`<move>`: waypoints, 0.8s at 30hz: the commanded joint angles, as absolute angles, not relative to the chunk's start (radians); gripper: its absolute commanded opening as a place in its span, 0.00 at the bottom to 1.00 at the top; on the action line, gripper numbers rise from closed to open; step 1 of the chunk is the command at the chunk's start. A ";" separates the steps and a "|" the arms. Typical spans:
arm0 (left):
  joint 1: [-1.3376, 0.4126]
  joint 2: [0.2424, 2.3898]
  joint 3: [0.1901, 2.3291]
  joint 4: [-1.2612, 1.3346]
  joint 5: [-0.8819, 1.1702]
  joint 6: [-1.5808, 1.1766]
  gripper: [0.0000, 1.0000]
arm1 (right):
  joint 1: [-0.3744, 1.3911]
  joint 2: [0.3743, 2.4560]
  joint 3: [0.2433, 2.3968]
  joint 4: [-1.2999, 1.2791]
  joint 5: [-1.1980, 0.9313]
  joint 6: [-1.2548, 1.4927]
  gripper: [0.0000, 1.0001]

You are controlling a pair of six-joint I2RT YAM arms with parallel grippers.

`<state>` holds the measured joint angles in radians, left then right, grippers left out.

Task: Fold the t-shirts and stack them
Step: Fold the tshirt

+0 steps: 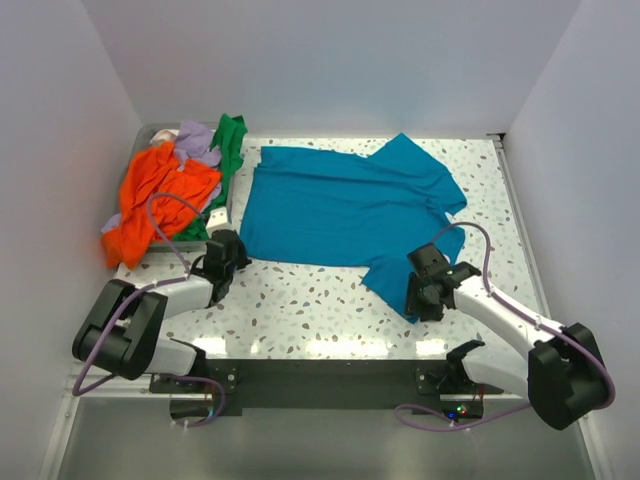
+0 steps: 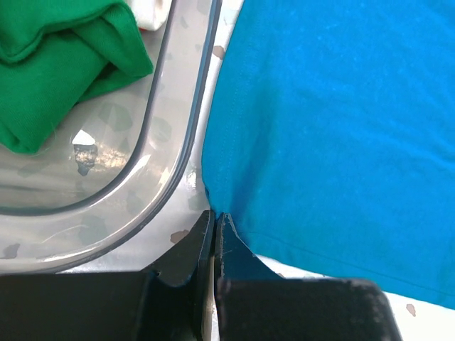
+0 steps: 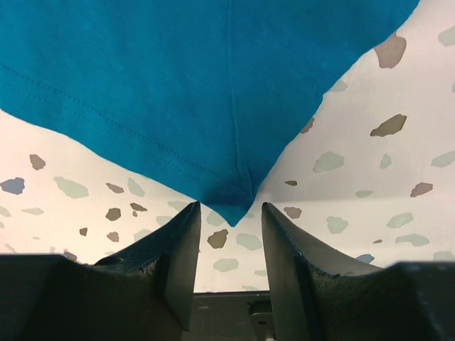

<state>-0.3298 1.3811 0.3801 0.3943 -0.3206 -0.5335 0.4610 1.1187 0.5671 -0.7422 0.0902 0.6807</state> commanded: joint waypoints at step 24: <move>-0.316 1.339 0.390 0.367 -0.308 -0.517 0.00 | 0.472 1.077 0.514 -0.704 0.135 0.778 0.33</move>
